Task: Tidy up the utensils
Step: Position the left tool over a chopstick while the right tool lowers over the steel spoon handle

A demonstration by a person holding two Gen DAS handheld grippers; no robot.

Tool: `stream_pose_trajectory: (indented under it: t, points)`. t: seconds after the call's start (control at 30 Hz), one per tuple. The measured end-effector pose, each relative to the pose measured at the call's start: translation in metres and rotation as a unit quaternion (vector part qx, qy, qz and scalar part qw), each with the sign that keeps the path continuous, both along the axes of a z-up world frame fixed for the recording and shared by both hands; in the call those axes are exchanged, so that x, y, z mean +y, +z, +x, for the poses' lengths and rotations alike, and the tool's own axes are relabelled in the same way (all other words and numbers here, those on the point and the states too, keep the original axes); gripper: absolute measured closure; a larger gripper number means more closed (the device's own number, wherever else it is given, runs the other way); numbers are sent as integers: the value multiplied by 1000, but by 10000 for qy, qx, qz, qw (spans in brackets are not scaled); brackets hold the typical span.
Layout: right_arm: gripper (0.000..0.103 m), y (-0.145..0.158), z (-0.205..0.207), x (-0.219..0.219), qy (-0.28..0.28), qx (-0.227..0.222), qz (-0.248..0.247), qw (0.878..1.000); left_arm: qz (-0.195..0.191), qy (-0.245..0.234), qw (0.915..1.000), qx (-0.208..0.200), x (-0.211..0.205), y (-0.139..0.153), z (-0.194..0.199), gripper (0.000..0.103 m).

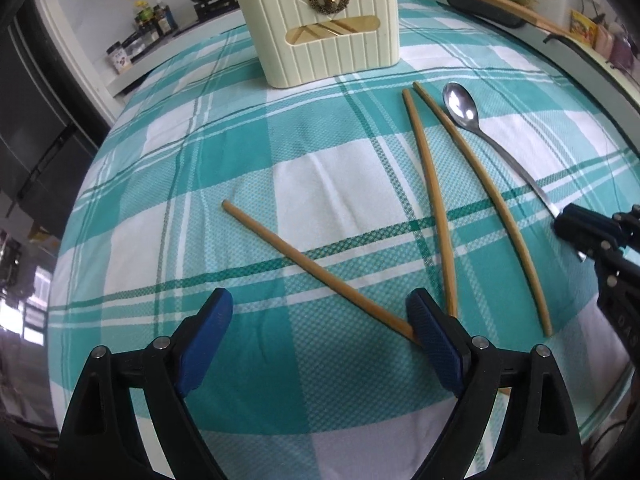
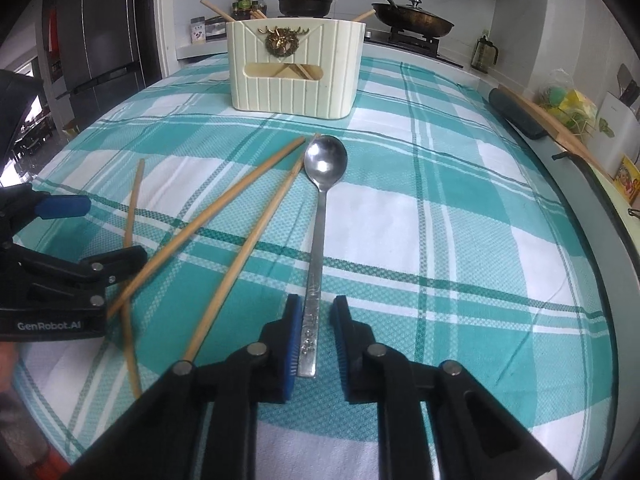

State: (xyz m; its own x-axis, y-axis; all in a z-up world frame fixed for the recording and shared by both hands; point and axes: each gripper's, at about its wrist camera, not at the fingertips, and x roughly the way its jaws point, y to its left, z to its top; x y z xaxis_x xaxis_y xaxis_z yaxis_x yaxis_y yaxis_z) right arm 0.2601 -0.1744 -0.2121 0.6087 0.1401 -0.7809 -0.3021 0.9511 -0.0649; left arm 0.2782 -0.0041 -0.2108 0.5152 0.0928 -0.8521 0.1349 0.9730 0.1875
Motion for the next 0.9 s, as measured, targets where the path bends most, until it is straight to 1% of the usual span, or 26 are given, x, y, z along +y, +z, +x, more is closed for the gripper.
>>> stream_pose_trajectory:
  t: [0.1,0.2,0.27,0.3,0.37,0.4,0.47,0.5,0.53,0.57,0.63,0.67,0.7,0.77,0.83,0.9]
  points:
    - [94,1,-3,-4,-120,-3,3,9999,167,-78,9998,38,13,0,-5,12]
    - [94,1,-6,-10,-295,36,34,9996,195,-106,9997,88,28,1,-9,13]
    - [94,1,-8,-14,-449,76,24,9990,179,-38,9998,100,38,2,-12,14]
    - [94,2,-9,-17,-540,101,43,9985,95,11,9999,111,43,3,-12,14]
    - [92,2,-12,-20,-690,112,11,9976,-206,102,9996,155,51,6,-15,14]
    - [92,3,-14,-20,-749,47,-55,9972,-348,160,9991,162,55,7,-18,14]
    - [88,8,-22,-19,-742,-100,-124,9971,-522,305,9981,145,58,10,-24,14]
    - [87,11,-27,-18,-672,-172,-116,9975,-576,379,9976,114,58,11,-27,14]
    - [84,14,-34,-16,-575,-227,-79,9981,-604,456,9971,92,57,11,-29,14]
    - [77,16,-40,-12,-460,-250,-41,9986,-594,523,9968,94,54,9,-30,14]
    - [71,19,-54,-4,-173,-291,50,9994,-502,581,9970,87,46,5,-30,14]
    - [71,20,-61,2,-24,-300,89,9995,-459,588,9972,85,43,3,-28,14]
    - [71,20,-68,8,150,-299,172,9993,-464,582,9972,112,41,1,-27,17]
    - [72,20,-82,22,582,-295,349,9973,-653,521,9964,163,41,-1,-22,23]
    - [73,18,-92,40,1000,-294,264,9942,-903,418,9949,167,42,-2,-15,25]
    - [74,12,-97,57,1248,-215,111,9919,-1097,299,9935,114,42,-3,-6,29]
